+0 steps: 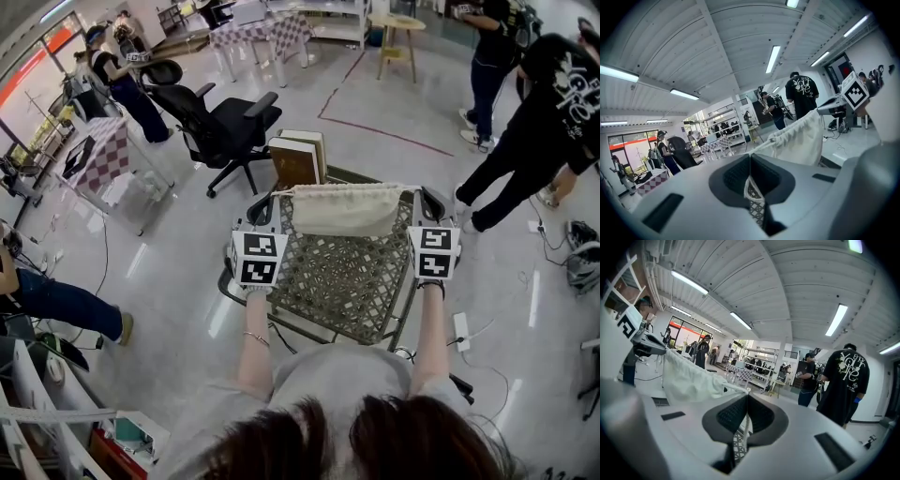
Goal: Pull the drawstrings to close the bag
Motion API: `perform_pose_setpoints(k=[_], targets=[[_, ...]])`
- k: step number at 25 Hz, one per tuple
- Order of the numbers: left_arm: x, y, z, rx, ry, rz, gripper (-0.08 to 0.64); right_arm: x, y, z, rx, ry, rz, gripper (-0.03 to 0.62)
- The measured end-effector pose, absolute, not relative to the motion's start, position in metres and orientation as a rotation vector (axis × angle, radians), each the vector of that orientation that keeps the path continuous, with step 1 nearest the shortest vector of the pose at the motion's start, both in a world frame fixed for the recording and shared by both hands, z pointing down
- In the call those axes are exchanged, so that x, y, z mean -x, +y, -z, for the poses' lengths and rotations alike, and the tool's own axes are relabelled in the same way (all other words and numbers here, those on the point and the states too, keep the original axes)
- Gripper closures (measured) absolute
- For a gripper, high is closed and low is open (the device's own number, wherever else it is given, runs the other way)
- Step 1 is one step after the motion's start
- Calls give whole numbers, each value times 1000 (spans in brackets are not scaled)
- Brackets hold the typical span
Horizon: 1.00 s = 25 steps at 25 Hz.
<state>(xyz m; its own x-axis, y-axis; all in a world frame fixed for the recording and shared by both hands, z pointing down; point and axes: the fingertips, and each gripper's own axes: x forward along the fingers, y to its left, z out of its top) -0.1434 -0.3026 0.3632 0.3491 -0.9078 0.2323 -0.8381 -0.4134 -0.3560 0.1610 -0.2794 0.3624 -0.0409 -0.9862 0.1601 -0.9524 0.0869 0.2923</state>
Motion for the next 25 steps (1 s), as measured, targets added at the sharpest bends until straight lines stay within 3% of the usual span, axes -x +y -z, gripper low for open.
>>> perform_pose_setpoints(k=[25], targets=[[150,-295,-355,2421,1626,532,532,-172,-274,-358,-2000,-2053,89,568]])
